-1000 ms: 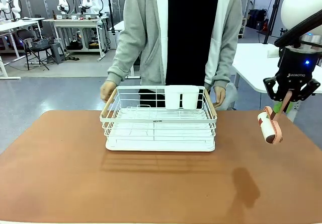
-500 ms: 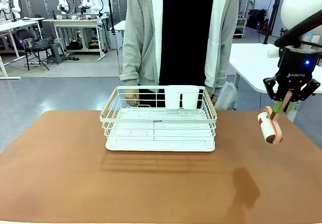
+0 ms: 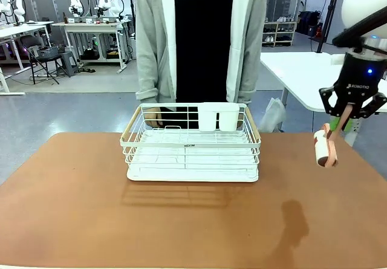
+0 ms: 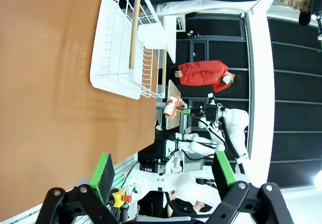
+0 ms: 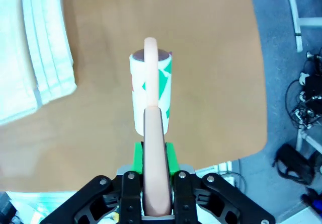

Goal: Clean the table.
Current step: Place the Lint Roller down when the Dish drying rack is positioned in the middle of the table.

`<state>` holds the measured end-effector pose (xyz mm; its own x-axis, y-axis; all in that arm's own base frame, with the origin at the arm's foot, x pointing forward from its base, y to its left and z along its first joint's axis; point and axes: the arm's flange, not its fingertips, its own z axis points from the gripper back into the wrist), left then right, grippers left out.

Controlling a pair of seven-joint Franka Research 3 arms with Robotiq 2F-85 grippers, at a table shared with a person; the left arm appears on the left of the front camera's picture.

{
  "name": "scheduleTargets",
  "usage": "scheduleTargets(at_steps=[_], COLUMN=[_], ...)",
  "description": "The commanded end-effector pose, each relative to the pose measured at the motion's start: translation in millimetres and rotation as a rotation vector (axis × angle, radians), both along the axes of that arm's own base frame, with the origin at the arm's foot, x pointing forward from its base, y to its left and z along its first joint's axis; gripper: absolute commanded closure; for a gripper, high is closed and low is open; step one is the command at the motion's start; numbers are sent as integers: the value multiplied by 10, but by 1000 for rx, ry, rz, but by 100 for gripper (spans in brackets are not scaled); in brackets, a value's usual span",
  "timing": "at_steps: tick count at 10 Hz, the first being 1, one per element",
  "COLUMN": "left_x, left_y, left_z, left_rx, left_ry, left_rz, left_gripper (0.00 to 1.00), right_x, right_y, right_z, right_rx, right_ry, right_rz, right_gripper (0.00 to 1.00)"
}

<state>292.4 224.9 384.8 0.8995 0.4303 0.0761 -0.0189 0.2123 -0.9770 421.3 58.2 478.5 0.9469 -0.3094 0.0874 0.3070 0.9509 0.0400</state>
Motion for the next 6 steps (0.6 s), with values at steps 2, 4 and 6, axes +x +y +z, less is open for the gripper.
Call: scheduleTargets(at_steps=[2,4,6], left_x=[-13,-13,-13], left_y=[30,30,30], left_z=[-4,-4,-4], left_rx=[-11,-11,-11], left_ry=[-32,-32,-32], left_rz=[-2,-2,-2], left_gripper=[0,0,0], right_x=[204,487,600], right_y=[202,71,138], right_z=[9,-341,-1075], right_rx=[152,379,537], right_ry=[-128,-318,-401], right_rz=[-865,-1124,-1101], right_gripper=[79,79,79])
